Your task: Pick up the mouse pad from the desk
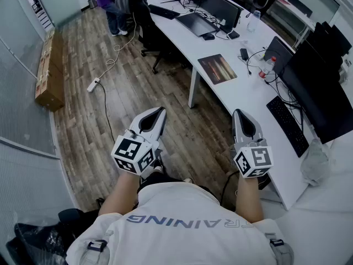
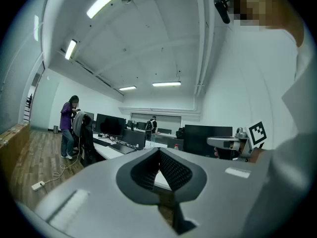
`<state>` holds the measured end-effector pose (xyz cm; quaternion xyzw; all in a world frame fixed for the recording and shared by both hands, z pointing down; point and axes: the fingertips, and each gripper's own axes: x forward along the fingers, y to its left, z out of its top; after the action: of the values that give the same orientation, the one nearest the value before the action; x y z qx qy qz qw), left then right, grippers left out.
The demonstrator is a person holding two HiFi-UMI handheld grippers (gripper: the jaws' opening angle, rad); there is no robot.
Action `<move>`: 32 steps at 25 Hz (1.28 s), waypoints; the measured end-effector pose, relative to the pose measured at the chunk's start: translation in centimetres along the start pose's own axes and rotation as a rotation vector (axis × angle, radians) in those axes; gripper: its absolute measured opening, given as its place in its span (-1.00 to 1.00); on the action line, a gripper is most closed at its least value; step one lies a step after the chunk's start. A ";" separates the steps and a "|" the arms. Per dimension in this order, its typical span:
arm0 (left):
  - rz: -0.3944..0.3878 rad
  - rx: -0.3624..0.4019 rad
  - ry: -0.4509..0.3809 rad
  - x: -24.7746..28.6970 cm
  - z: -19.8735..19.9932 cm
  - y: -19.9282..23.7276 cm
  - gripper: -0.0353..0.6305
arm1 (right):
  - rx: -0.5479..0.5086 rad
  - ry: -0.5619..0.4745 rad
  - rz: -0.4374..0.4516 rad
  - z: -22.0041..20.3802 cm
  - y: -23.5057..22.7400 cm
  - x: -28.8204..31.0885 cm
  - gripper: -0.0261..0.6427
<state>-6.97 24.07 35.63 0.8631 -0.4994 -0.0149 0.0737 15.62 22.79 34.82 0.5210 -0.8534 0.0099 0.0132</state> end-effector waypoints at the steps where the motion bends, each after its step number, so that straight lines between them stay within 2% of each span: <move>1: 0.001 0.001 -0.001 0.0 0.0 0.1 -0.89 | 0.000 0.000 0.000 0.0 0.1 0.1 -0.88; 13: 0.011 0.004 0.031 -0.2 -0.6 1.1 -0.89 | 0.024 -0.004 -0.017 -0.5 0.1 0.5 -0.88; 21: 0.017 0.005 0.055 0.3 -1.2 2.0 -0.89 | 0.076 -0.032 -0.027 -1.4 -0.1 1.5 -0.88; 27: 0.007 -0.006 0.068 1.9 -1.8 4.0 -0.89 | 0.081 -0.008 -0.033 -2.1 -0.4 3.9 -0.88; 32: -0.001 -0.022 0.057 3.6 -1.5 7.5 -0.89 | 0.070 0.044 -0.036 -3.0 0.3 7.3 -0.88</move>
<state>-11.47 17.39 38.34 0.8627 -0.4962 0.0041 0.0975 12.03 16.50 38.09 0.5360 -0.8425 0.0510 0.0138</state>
